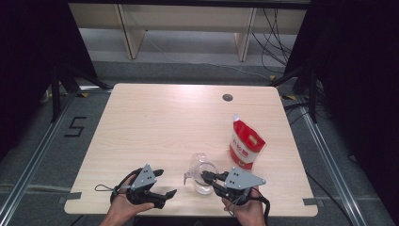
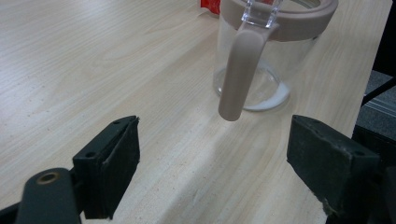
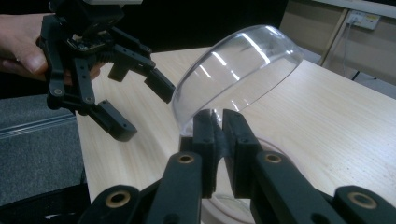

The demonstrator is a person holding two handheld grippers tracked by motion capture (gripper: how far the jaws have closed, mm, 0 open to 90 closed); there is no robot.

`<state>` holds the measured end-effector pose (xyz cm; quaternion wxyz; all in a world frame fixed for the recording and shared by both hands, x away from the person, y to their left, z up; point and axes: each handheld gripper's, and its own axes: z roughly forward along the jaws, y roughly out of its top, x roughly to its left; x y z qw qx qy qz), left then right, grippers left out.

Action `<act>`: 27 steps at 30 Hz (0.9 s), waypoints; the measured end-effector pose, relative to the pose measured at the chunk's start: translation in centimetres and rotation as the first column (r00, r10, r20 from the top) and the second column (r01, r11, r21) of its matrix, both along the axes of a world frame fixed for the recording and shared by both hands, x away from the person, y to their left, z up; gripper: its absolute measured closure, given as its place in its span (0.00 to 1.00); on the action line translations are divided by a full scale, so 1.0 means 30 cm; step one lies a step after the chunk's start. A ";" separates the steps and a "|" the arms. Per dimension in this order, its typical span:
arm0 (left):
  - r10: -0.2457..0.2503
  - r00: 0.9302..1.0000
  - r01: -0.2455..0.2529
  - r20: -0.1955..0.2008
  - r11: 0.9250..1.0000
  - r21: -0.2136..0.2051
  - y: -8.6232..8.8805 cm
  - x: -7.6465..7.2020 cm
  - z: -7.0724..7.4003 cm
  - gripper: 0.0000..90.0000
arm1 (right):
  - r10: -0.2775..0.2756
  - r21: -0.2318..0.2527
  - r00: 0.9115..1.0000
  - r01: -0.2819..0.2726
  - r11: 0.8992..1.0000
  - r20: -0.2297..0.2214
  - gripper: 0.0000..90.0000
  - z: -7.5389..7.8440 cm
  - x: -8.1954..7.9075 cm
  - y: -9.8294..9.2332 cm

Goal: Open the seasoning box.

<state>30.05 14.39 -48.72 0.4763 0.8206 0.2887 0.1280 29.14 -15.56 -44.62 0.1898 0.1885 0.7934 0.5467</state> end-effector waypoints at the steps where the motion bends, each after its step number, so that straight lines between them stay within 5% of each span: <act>1: -0.007 1.000 0.007 0.000 1.000 0.008 0.002 -0.001 0.002 0.19 | 0.010 -0.005 1.000 -0.010 1.000 -0.003 0.94 0.002 -0.001 0.007; 20: 0.002 1.000 -0.002 0.006 1.000 -0.002 0.002 0.000 0.000 0.19 | 0.039 -0.003 0.999 -0.039 0.999 -0.004 0.92 -0.006 -0.001 0.048; 21: -0.012 1.000 0.011 0.015 0.999 0.033 0.010 0.006 0.003 0.19 | 0.039 -0.003 0.999 -0.039 0.999 -0.004 0.92 -0.006 -0.001 0.048; 22: 0.007 1.000 -0.007 0.008 1.000 0.005 0.004 0.001 0.001 0.19 | 0.044 -0.012 0.999 -0.044 0.999 -0.016 0.92 -0.006 -0.002 0.050; 27: -0.001 1.000 0.001 0.010 1.000 0.011 0.007 0.003 0.001 0.19 | 0.059 -0.021 0.998 -0.059 0.998 0.003 0.92 -0.005 0.002 0.047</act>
